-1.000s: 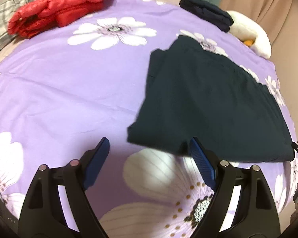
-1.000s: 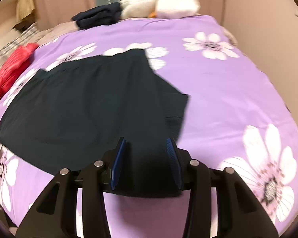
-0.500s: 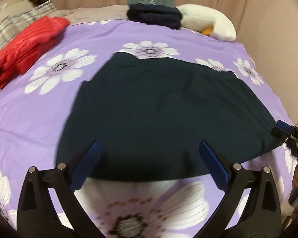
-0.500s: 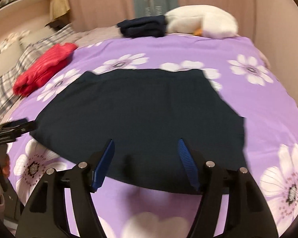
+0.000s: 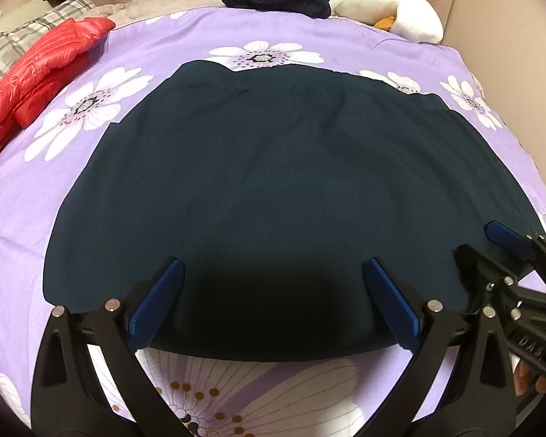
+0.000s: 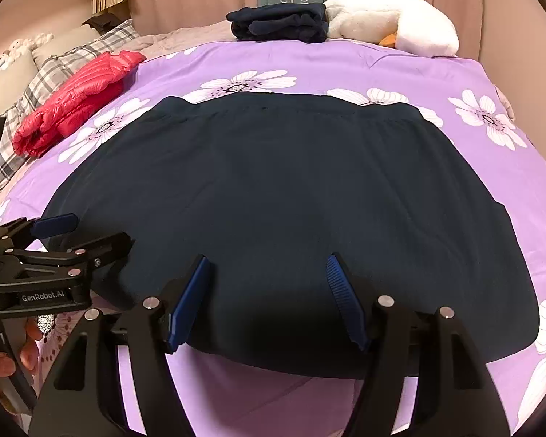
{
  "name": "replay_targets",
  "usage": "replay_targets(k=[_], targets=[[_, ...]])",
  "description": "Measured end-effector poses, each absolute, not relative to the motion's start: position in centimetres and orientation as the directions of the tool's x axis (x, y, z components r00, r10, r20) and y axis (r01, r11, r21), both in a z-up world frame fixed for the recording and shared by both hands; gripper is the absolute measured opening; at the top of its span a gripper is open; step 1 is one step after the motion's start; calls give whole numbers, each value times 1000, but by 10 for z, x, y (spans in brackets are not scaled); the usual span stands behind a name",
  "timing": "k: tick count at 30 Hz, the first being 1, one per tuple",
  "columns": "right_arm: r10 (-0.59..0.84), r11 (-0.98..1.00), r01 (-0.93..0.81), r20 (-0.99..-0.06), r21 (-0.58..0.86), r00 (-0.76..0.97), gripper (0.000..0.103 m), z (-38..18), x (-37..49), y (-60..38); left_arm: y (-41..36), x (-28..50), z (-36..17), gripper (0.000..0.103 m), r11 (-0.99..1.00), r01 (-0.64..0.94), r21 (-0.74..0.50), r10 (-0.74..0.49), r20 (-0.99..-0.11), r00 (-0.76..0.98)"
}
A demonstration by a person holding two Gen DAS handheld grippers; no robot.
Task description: Fold large clothes
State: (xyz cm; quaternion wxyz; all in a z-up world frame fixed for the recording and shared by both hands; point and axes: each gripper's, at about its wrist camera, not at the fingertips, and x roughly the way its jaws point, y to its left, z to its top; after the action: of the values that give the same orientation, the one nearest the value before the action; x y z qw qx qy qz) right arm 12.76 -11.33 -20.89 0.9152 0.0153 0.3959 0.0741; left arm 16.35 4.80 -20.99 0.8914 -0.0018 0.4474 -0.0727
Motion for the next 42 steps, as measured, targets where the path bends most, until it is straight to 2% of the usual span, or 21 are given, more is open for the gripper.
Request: replay_targets(k=[12,17,23,31,42], targets=[[106,993,-37,-715,111,691,68,-208,119,-146,56,157,-211,101,990,130,-53,-121,-791,599],[77,992,16,-708,124,702,68,-206,114,-168,74,155,-213,101,995,85,-51,-93,-792,604],[27,988,90,-713,126,700,68,-208,111,-193,102,157,-216,101,994,31,-104,-103,-801,590],[-10,978,157,-713,141,701,68,-210,102,-217,110,156,-217,101,994,15,-105,-94,-803,589],[-26,972,185,-714,146,699,68,-211,96,-228,118,155,-219,101,996,-15,-84,-60,-812,581]])
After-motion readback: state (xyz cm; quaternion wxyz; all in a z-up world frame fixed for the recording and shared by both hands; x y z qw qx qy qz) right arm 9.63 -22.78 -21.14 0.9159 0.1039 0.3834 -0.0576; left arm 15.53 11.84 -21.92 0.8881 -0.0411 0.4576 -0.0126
